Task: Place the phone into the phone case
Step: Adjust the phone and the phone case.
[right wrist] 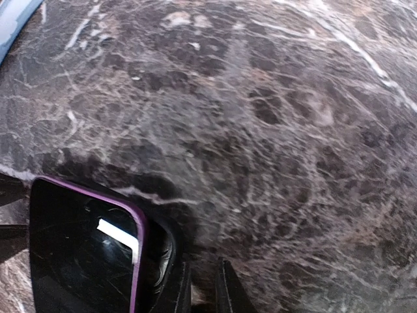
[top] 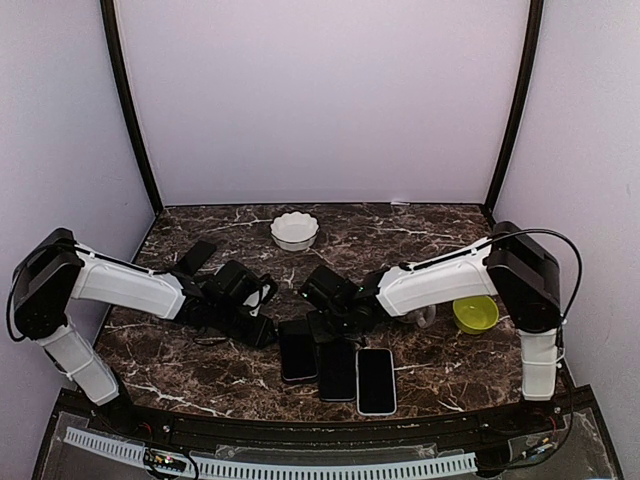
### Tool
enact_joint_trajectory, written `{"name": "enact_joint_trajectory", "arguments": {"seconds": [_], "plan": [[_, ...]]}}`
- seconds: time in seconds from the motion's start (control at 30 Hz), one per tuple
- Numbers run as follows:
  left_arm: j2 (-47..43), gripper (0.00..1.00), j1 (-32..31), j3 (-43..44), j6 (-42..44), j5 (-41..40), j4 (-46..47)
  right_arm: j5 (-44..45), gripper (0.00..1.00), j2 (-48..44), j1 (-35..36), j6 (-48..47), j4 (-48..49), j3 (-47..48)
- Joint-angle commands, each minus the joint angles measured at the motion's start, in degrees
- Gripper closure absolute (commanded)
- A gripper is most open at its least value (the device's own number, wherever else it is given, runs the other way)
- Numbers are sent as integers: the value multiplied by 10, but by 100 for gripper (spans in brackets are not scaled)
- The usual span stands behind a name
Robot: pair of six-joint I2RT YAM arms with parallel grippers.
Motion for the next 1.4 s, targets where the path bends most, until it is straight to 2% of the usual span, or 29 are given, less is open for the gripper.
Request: {"name": "enact_joint_trajectory", "arguments": {"seconds": [0.0,0.27,0.53,0.63,0.93,1.07,1.37], "plan": [[11,67,-1,10,18,-18,-12,-69,85,32,4,-25,62,27],[-18,66,-1,2,17,-71,-43,-86,86,59,8,-32,65,72],[-64,66,-1,-22,1,-82,-63,9,72,-12,7,-33,12,44],[-80,65,-1,-21,2,-88,-73,28,70,-46,7,-36,-11,32],[-122,62,-3,-52,-16,-67,-79,-89,57,-97,40,-9,51,-60],[-126,61,-9,-65,-28,-57,-74,-112,62,-81,57,0,55,-62],[-111,58,-35,-62,-41,-45,-67,-108,83,-39,89,32,32,-75]]}}
